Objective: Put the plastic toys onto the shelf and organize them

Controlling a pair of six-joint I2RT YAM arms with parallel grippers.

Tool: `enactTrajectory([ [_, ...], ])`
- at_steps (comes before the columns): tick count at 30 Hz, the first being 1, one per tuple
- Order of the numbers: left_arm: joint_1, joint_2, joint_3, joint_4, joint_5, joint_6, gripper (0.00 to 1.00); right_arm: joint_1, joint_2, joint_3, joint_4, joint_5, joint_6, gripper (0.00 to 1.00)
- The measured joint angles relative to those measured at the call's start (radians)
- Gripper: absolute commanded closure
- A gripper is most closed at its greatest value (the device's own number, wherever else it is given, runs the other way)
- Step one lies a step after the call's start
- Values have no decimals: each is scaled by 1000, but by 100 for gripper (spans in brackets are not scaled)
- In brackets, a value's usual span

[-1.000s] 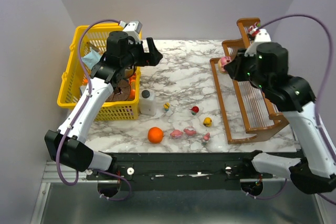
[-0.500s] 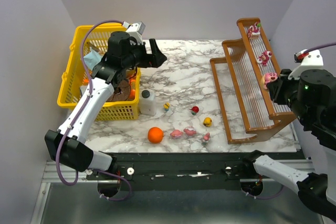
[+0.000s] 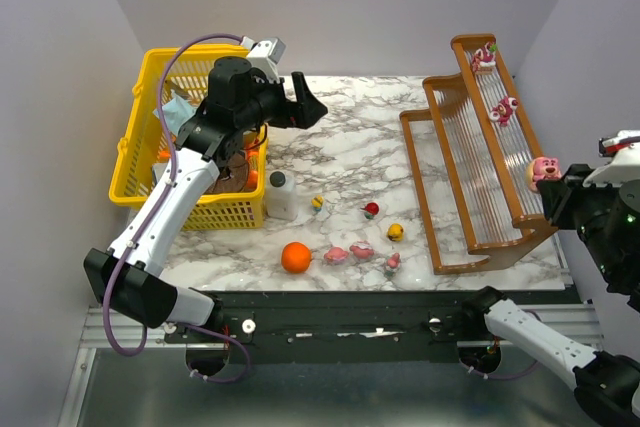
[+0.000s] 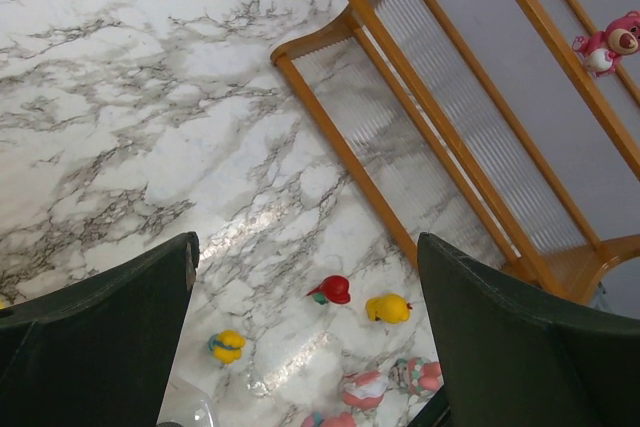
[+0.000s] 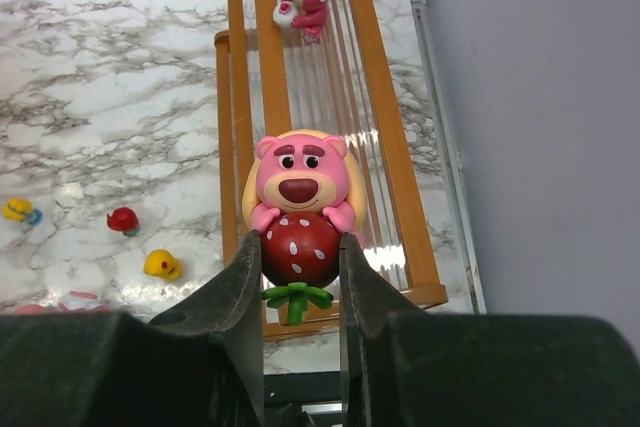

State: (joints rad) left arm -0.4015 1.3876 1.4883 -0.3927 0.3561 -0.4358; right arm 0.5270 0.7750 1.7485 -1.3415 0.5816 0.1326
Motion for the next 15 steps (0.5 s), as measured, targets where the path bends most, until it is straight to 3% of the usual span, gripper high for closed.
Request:
enactTrajectory([
  [15, 0, 0, 0, 3, 5, -5, 1, 0, 78, -158, 10, -34, -42, 97],
])
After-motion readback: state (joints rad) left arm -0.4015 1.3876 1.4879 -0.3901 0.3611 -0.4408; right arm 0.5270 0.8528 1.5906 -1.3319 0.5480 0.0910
